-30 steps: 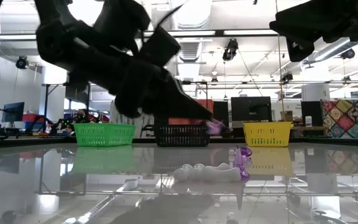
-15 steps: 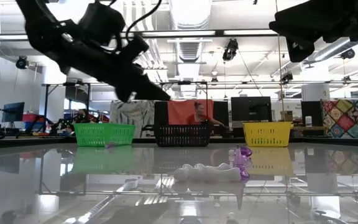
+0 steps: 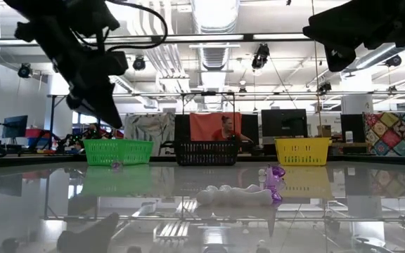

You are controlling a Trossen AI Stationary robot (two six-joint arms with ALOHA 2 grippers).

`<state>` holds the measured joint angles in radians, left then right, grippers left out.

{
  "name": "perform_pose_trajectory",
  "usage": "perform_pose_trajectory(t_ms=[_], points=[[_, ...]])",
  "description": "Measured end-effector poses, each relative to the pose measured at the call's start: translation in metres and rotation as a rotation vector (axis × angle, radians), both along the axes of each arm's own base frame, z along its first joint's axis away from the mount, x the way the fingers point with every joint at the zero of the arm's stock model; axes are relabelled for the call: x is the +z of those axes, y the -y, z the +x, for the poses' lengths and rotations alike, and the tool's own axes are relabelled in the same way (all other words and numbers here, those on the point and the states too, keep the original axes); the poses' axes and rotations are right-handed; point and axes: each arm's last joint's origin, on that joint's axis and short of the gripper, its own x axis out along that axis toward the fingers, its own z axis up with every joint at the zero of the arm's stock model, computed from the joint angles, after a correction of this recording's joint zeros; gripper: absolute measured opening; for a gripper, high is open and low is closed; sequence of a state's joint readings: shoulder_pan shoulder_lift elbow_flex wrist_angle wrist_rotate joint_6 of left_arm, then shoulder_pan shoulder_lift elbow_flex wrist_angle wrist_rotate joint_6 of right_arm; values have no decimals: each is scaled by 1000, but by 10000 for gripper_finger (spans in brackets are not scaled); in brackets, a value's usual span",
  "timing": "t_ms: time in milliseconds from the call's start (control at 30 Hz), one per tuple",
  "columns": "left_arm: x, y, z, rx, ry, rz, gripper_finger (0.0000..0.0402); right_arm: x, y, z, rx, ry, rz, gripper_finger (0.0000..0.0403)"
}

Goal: Sort Halloween decoration
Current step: Put the purple witch hat toy into the black basket

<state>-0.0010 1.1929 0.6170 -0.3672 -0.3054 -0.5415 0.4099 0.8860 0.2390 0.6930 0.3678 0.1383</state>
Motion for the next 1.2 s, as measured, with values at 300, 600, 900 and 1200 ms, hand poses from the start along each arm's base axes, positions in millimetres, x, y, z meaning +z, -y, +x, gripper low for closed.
perform_pose_trajectory(t_ms=[300,600,900,1200], points=[[-4,0,2,343,105,-120,0,0,0,0,-3,-1,13,84],[-30,-1,15,430,-4,-123,28,0,0,0,-3,0,19,84],[-33,-1,25,471,-151,-62,108,0,0,0,-3,0,19,84],[-49,-2,31,506,-201,-32,184,0,0,0,-2,0,20,84]])
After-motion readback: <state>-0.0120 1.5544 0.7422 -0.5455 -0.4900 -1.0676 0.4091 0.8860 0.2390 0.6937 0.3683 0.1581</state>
